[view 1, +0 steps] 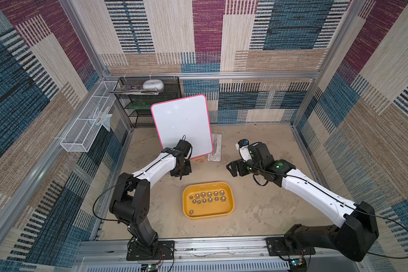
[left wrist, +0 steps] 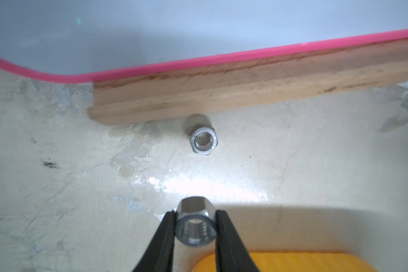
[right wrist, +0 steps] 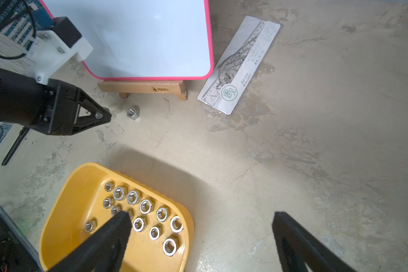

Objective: Put the nuts on the desktop into the storage box
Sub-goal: Pick up the nut from the center of the board, then place the nut in the storage box.

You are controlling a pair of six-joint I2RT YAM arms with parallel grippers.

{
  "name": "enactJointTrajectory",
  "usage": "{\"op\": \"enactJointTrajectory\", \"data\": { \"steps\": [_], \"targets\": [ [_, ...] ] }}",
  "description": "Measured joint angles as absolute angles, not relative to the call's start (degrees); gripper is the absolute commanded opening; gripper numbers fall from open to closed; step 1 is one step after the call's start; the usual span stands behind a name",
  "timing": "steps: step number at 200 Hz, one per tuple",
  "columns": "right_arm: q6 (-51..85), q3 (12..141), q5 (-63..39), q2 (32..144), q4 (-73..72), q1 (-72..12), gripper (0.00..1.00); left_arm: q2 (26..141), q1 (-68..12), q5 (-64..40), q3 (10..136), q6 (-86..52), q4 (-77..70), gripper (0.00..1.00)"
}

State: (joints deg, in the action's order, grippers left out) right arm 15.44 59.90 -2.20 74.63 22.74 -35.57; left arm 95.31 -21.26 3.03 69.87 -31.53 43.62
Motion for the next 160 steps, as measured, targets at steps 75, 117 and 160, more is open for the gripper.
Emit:
{"op": "enactJointTrajectory", "data": {
  "steps": [75, 117, 160],
  "targets": [
    [15.22, 56.77, -7.27, 71.07, 22.39, -35.57, 0.99, 78.52, -31.42, 3.07, 61.08, -37.58, 48.95, 0.27],
    [15.18, 52.97, -12.6, 66.57, 22.39, -35.57, 0.99, 74.15, -40.69, 3.31, 57.49, -44.14, 50.54, 0.27],
    [14.83, 50.33, -16.8, 63.2, 22.46, -35.59, 0.99, 76.34, -49.39, 5.02, 55.72, -50.72, 50.98, 0.26]
  ]
}}
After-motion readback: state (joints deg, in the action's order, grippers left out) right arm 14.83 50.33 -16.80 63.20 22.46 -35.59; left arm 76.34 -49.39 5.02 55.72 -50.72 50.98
